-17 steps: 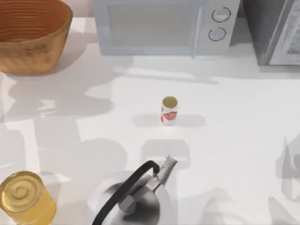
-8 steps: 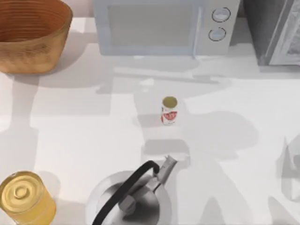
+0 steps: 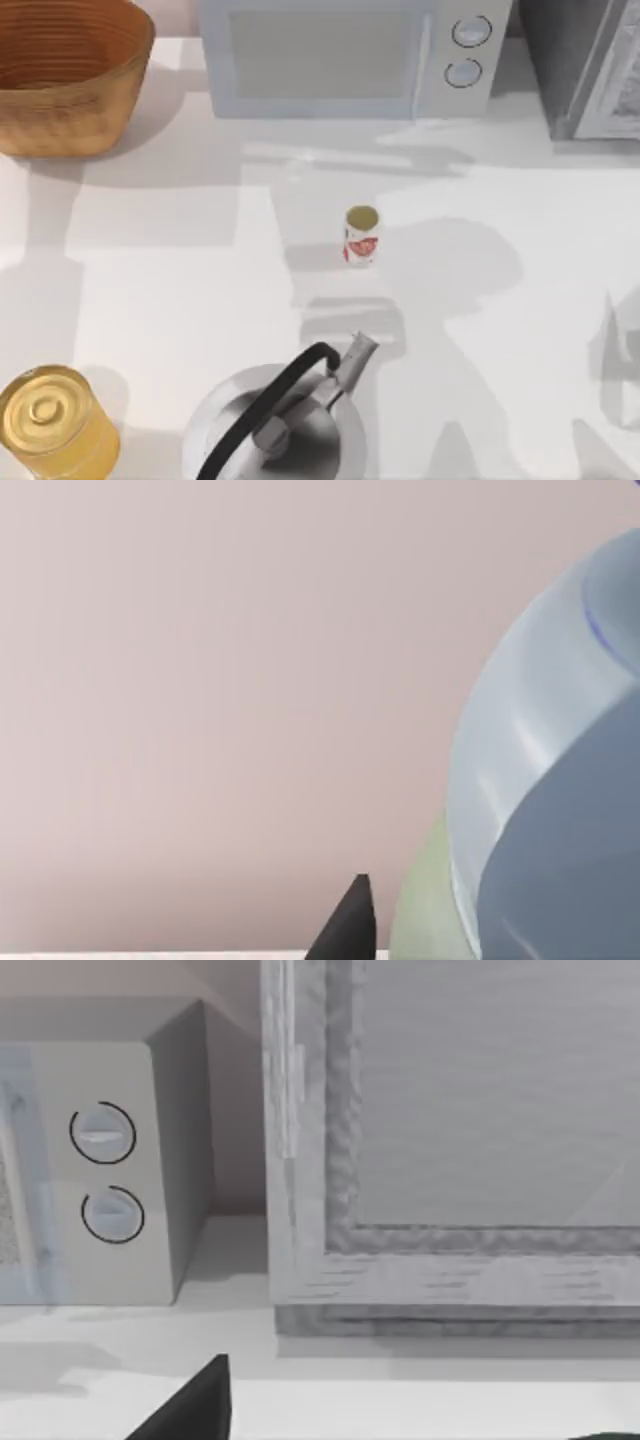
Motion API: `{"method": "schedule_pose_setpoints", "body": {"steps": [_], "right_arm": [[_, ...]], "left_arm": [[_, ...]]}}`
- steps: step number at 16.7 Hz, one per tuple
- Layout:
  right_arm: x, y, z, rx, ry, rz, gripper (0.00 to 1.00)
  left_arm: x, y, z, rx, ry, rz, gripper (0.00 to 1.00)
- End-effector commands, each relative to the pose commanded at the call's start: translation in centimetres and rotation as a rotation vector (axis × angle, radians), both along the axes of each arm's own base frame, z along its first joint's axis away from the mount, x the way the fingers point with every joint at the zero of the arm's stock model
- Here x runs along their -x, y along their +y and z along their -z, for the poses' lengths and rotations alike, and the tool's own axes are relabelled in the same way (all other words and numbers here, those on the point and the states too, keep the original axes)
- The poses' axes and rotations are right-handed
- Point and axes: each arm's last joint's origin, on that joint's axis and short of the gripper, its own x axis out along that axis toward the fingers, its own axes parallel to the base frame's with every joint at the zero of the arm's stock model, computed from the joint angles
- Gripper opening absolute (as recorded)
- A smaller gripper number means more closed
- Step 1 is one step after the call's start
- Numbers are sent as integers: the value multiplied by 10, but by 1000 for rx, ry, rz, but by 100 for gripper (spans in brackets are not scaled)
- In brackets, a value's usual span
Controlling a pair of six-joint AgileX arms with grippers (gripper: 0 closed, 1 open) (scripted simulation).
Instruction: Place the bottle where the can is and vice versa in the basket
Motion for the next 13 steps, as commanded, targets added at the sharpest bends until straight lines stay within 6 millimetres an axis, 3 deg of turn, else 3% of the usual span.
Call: {"method": "schedule_pose_setpoints", "body": {"steps": [5, 10, 13], "right_arm": [[0, 0, 0, 0, 0, 0, 100], [0, 0, 0, 0, 0, 0, 100], [0, 0, 0, 0, 0, 0, 100]], "left_arm": [[-27, -1, 29, 2, 15, -1, 0], [-33, -2, 32, 1, 4, 0, 0], [-33, -2, 32, 1, 4, 0, 23]]}}
